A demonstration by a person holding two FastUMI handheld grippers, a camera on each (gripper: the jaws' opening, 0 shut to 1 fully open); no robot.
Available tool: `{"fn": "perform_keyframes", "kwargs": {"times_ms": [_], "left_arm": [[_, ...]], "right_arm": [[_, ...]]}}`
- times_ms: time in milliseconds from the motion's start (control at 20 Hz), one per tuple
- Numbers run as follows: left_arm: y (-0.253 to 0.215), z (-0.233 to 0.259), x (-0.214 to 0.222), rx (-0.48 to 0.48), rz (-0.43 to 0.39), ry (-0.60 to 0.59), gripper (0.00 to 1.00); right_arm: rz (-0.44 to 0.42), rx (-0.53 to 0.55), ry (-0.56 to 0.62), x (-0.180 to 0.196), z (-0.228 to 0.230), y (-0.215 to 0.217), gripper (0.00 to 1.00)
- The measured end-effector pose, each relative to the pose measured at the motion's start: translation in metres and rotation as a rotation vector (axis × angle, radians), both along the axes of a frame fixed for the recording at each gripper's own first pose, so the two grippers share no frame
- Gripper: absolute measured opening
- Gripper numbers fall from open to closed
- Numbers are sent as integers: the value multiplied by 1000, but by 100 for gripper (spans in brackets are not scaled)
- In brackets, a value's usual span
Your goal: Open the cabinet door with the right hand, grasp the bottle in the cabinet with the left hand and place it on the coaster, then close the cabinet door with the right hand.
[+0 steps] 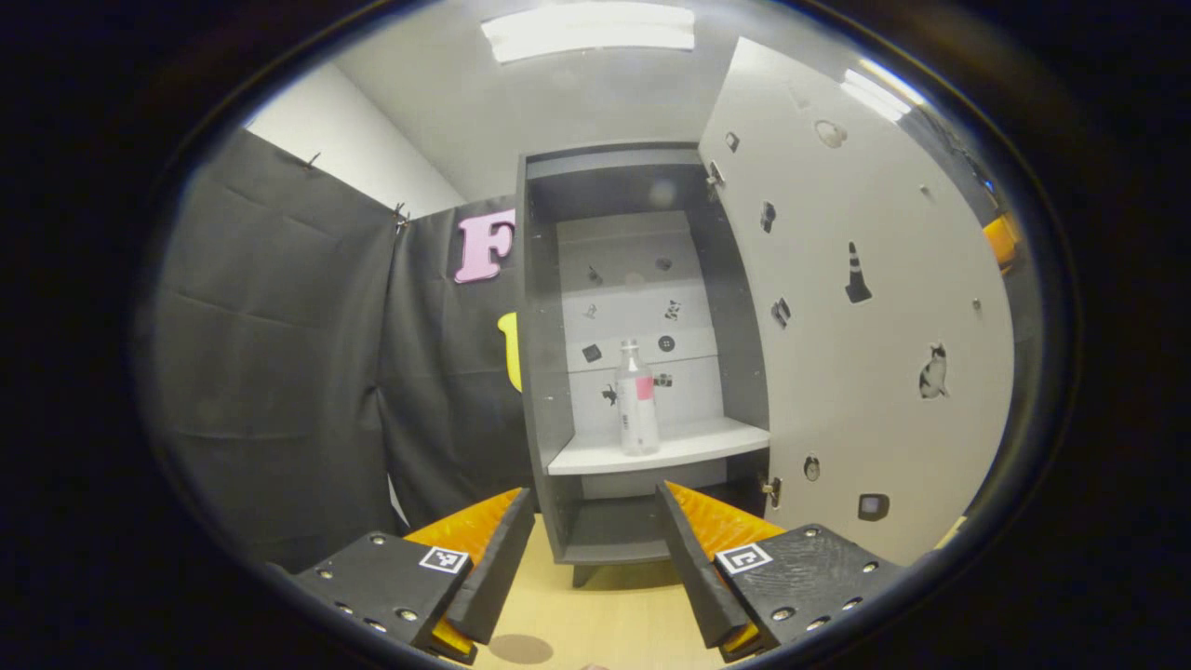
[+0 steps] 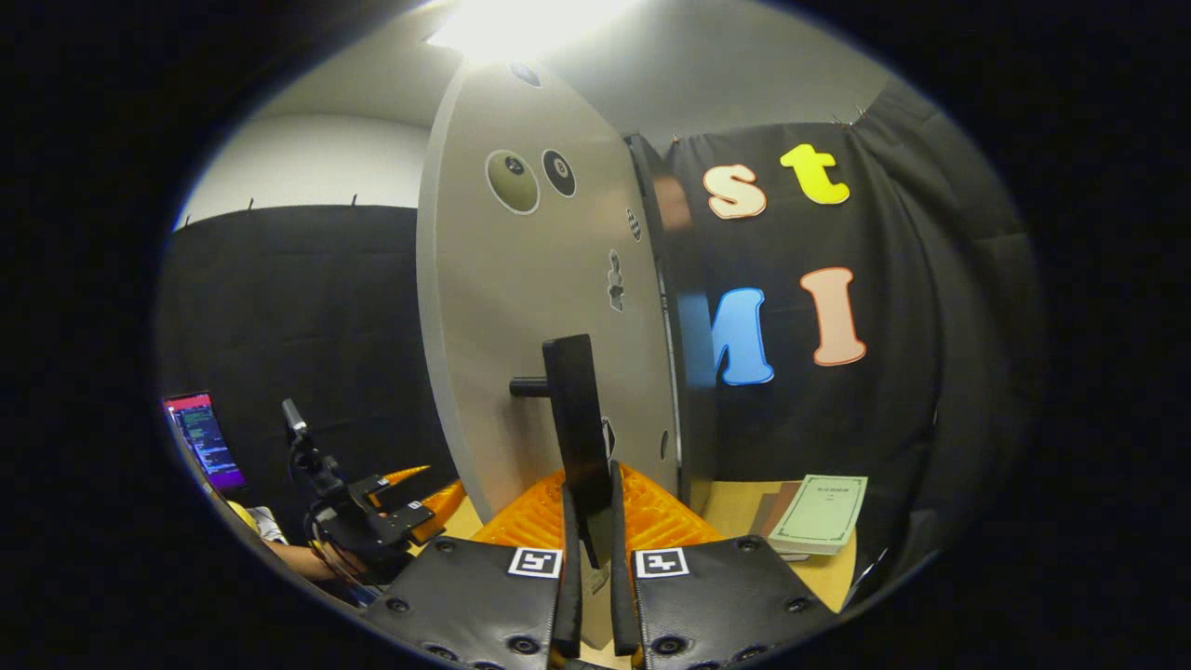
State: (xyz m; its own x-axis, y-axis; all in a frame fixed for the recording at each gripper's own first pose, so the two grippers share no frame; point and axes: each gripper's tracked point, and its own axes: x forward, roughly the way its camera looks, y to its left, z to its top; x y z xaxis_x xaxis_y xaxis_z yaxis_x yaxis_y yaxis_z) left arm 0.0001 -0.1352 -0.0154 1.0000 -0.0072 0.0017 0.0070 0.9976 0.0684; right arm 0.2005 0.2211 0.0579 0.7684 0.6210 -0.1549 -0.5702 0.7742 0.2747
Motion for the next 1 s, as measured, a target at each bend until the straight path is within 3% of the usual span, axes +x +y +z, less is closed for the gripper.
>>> {"fn": "perform_keyframes", "kwargs": {"times_ms": [150, 250, 450, 500, 650, 800, 1000], "left_arm": [[-13, 2, 3, 17, 35, -1, 79], [-15, 8, 6, 32, 51, -6, 81], [-11, 34, 27, 30, 52, -27, 81], [-10, 41, 36, 18, 45, -34, 80], [-13, 51, 70, -7, 21, -25, 81], [-21, 57, 107, -10, -26, -14, 80], [-35, 54, 161, -57, -97, 25, 81]], "right_arm": [[69, -20, -26, -21, 7, 3, 20], [76, -10, -40, -31, 5, -14, 17], [-114, -26, -42, -14, -5, -84, 19], [-158, -26, -38, -11, -10, -97, 32], [-311, -98, -52, 1, -28, -136, 95], [-416, -204, -38, 9, -51, -155, 98], [-486, -241, -19, 21, -67, -156, 98]]}}
